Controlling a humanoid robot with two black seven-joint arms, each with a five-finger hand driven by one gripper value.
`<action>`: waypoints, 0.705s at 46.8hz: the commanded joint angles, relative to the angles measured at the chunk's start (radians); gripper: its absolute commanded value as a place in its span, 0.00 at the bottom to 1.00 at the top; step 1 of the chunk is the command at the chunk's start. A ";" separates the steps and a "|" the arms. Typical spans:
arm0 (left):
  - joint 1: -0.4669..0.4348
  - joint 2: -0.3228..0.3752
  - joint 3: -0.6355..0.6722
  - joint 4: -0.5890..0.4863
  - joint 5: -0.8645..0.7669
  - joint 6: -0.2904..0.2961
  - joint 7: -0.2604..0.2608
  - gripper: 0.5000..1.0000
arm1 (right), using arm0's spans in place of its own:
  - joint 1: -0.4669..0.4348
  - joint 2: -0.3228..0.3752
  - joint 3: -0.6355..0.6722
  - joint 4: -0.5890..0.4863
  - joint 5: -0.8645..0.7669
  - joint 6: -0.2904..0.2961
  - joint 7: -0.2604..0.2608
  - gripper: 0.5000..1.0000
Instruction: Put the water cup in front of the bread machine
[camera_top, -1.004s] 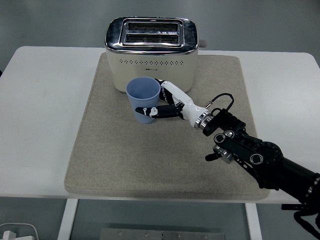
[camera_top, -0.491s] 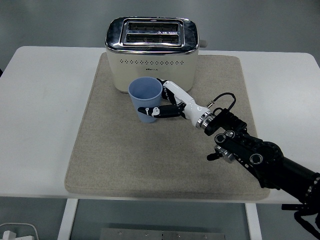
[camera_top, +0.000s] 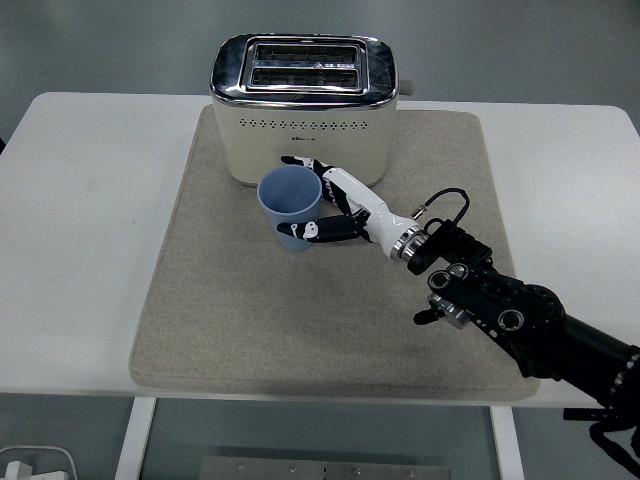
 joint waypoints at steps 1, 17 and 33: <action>0.000 0.000 0.000 0.000 0.000 0.000 0.000 1.00 | 0.001 0.000 0.000 0.003 0.002 0.002 0.000 0.91; 0.000 0.000 0.000 0.000 0.000 0.000 0.000 1.00 | 0.003 -0.018 0.013 0.011 0.006 0.007 -0.002 0.91; 0.000 0.000 0.000 0.000 0.000 0.000 0.000 1.00 | 0.011 -0.132 0.020 0.063 0.017 0.024 0.000 0.91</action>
